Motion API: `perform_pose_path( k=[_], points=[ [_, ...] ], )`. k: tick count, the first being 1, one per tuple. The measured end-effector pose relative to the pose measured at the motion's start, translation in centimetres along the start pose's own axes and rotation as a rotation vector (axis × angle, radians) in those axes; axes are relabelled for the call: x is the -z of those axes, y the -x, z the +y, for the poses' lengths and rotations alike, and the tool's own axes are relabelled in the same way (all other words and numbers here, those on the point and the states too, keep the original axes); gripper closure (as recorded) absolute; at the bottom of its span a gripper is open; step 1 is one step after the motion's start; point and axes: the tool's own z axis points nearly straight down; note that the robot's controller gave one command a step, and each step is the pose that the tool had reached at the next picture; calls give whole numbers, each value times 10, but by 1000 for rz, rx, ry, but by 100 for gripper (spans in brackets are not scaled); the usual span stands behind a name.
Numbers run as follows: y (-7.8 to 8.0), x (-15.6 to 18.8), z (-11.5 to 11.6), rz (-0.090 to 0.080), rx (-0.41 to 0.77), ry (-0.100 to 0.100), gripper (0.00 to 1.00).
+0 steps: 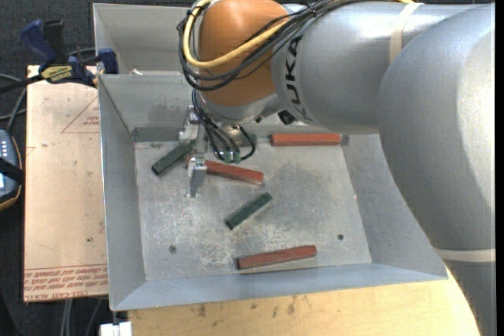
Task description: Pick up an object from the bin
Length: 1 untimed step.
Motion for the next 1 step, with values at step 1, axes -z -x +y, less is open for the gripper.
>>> perform_pose_path(
  k=[1],
  points=[
    [2, 5, -1, -8, -3, 1, 0]
  ],
)
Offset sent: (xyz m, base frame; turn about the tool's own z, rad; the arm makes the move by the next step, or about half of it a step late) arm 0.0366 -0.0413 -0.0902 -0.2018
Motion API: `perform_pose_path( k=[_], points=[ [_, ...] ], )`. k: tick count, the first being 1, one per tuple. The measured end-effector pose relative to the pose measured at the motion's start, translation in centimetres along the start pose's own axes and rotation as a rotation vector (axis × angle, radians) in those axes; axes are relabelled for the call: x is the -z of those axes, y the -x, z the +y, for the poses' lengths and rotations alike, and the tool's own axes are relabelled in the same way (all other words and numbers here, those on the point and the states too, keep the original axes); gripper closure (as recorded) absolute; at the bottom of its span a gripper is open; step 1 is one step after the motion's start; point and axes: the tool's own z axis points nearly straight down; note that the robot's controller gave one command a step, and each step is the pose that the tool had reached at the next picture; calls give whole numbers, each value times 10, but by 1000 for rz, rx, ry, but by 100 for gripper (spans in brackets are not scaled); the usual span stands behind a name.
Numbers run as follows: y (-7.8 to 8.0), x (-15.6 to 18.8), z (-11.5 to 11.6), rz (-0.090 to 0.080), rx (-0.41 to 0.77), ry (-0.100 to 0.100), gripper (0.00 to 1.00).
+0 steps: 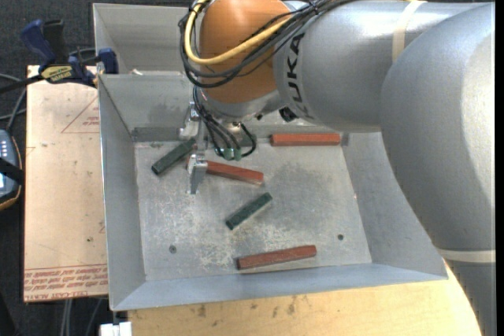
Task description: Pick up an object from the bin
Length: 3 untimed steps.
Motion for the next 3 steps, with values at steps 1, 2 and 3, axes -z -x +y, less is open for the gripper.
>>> perform_pose_path(
  k=[1, 2, 3],
  points=[
    [36, -94, -40, -3, 202, 1, 100],
    [35, -94, -39, -1, 204, 2, 0],
    [35, -94, -39, -1, 203, 2, 0]
  ],
)
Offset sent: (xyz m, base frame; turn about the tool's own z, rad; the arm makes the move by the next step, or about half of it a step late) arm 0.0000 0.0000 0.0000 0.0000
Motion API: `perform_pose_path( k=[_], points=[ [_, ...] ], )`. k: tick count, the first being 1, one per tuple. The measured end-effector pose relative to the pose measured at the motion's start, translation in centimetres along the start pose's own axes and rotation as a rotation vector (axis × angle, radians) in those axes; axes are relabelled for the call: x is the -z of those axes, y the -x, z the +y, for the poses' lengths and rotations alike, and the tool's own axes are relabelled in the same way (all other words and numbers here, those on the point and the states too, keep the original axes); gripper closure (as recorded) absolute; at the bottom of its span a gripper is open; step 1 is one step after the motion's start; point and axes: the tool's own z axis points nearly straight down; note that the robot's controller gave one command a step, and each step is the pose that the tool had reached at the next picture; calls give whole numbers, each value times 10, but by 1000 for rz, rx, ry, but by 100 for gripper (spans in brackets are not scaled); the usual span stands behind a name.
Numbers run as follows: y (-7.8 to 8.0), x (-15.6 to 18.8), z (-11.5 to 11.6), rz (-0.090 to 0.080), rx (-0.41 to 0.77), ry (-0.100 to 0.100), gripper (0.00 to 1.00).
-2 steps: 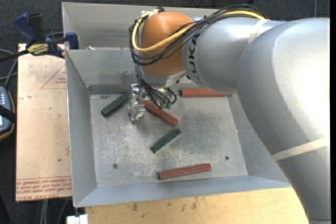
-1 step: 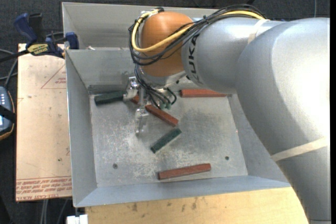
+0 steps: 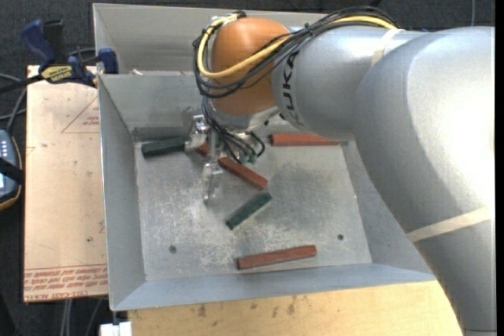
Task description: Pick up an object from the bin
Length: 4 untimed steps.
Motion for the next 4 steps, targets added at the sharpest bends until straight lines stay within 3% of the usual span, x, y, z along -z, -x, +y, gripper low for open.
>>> perform_pose_path(
  k=[1, 2, 3, 4],
  points=[
    [-15, -1, -122, -19, 118, -3, 100],
    [-15, -1, -122, -19, 117, -2, 100],
    [-25, 38, -122, 4, 99, 0, 100],
    [-27, 70, -121, -1, 103, -2, 0]
  ],
)
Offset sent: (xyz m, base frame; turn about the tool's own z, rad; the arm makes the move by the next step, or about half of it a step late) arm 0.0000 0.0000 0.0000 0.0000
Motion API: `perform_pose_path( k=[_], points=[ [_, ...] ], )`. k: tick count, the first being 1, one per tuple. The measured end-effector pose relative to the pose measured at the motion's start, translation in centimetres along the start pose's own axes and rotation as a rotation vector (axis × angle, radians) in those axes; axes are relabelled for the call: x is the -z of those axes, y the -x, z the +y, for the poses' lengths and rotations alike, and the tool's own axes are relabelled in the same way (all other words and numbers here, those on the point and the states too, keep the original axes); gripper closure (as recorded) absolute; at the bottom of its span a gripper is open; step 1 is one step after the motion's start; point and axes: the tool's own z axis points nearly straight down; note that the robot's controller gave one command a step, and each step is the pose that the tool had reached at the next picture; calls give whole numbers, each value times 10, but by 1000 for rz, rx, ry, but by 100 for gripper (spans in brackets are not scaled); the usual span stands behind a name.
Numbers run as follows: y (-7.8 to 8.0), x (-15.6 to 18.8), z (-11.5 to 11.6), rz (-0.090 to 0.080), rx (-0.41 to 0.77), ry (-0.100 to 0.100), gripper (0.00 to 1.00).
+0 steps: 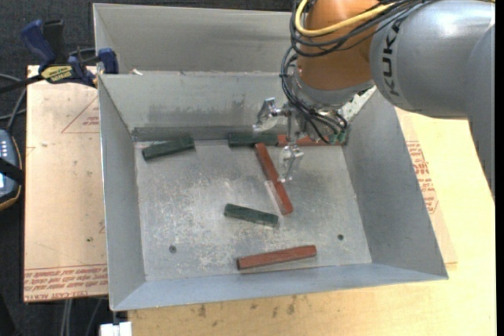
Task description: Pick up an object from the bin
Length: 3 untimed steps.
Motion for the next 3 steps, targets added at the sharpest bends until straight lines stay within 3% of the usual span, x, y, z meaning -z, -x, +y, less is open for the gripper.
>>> perform_pose_path(
  k=[1, 2, 3],
  points=[
    [-2, -13, 1, 1, 5, 0, 0],
    [-64, -73, 17, -10, 329, -5, 100],
    [-66, -75, 16, -6, 328, -4, 0]
  ],
)
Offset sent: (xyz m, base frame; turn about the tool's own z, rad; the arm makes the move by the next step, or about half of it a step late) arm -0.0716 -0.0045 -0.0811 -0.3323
